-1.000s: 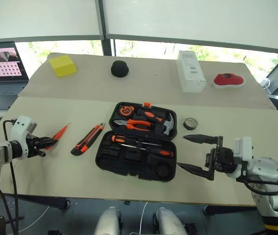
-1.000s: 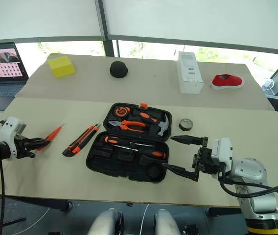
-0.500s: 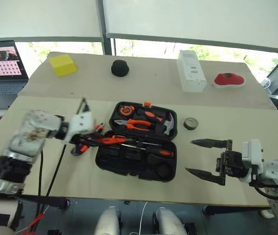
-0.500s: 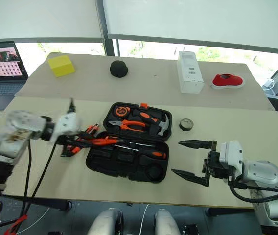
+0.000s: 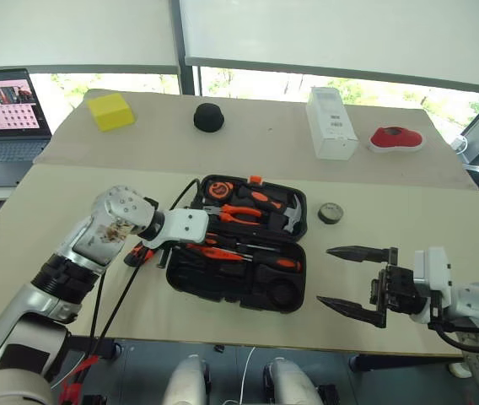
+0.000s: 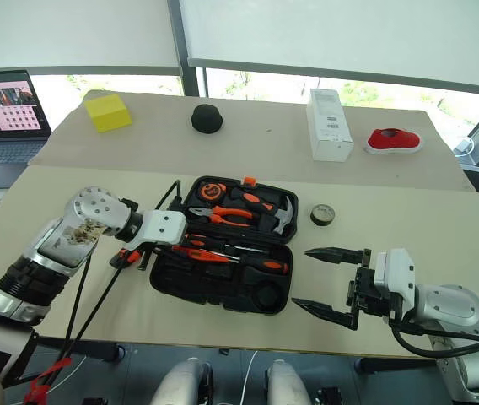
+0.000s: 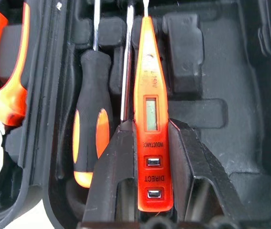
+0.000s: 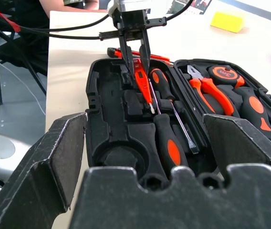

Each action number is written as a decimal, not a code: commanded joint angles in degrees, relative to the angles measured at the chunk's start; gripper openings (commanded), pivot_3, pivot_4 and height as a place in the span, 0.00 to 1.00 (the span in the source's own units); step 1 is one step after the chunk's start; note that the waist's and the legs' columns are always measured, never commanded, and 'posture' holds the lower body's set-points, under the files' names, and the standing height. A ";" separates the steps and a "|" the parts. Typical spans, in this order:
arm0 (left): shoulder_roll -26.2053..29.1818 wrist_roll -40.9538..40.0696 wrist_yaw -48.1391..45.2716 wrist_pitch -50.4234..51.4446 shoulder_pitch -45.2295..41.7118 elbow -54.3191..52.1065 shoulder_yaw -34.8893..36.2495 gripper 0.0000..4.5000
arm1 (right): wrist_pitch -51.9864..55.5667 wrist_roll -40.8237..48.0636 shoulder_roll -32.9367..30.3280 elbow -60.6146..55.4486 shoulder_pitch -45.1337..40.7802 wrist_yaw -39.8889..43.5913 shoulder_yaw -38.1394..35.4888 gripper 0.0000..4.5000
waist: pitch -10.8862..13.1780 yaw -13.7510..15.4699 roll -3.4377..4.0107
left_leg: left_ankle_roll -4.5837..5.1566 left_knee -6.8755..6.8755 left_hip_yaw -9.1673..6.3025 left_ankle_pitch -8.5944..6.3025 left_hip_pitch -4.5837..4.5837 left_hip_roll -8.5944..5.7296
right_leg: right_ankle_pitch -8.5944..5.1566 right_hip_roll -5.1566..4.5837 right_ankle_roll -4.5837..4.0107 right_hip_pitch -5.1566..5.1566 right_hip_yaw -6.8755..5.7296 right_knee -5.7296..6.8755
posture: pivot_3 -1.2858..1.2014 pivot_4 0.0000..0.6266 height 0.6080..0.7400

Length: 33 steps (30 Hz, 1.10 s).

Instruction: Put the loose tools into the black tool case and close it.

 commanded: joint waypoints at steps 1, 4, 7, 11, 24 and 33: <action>1.74 2.93 -1.75 -0.23 -0.76 -0.41 -1.43 0.10 | -0.89 0.37 0.18 -2.25 0.32 -0.52 -1.30 1.00 | 0.00 0.03 0.00 | 0.00 0.01 0.00 0.00 0.00 0.00 | 0.00 0.00 0.00 0.00 0.00 0.00 | 0.52 0.24 1.00; 2.24 2.45 -2.89 -0.28 0.01 -0.81 -1.05 0.10 | -1.32 0.11 0.33 -1.83 0.39 -0.35 -1.17 1.00 | 0.00 -0.09 0.00 | 0.00 0.04 -0.01 0.00 0.00 0.00 | 0.00 0.00 0.01 0.02 -0.01 0.01 | 0.52 0.24 1.00; 2.01 3.73 -1.84 1.09 0.50 -0.97 -1.29 0.10 | -1.46 -0.09 0.39 -1.45 0.19 -0.20 -0.94 1.00 | 0.00 -0.37 0.00 | 0.00 0.04 -0.02 0.00 0.01 0.03 | 0.00 0.02 0.00 0.01 0.00 0.03 | 0.52 0.24 1.00; 1.24 4.18 -1.39 3.18 0.69 -0.98 -1.78 0.10 | -1.24 -0.13 0.39 -1.09 -0.40 -0.17 -0.48 1.00 | 0.00 -0.41 0.00 | 0.00 0.04 -0.04 0.00 0.04 0.03 | 0.00 0.03 0.00 0.03 0.00 0.05 | 0.52 0.24 1.00; -1.84 -13.37 -3.29 -1.33 2.58 -0.02 12.16 0.81 | 0.05 0.30 -0.43 0.43 -0.60 1.62 0.38 1.00 | -0.01 -0.20 0.03 | 0.05 0.32 -0.11 -0.03 -0.08 0.04 | 0.02 0.01 0.03 0.04 -0.07 0.11 | 0.52 0.24 1.00; -7.62 -16.84 -2.67 -10.01 7.05 7.45 14.77 0.42 | 0.05 -0.15 0.54 0.94 -1.38 1.46 1.74 1.00 | -0.01 0.05 0.04 | 0.08 0.40 -0.09 -0.05 -0.06 0.03 | 0.05 0.00 0.09 0.10 -0.07 0.10 | 0.52 0.24 1.00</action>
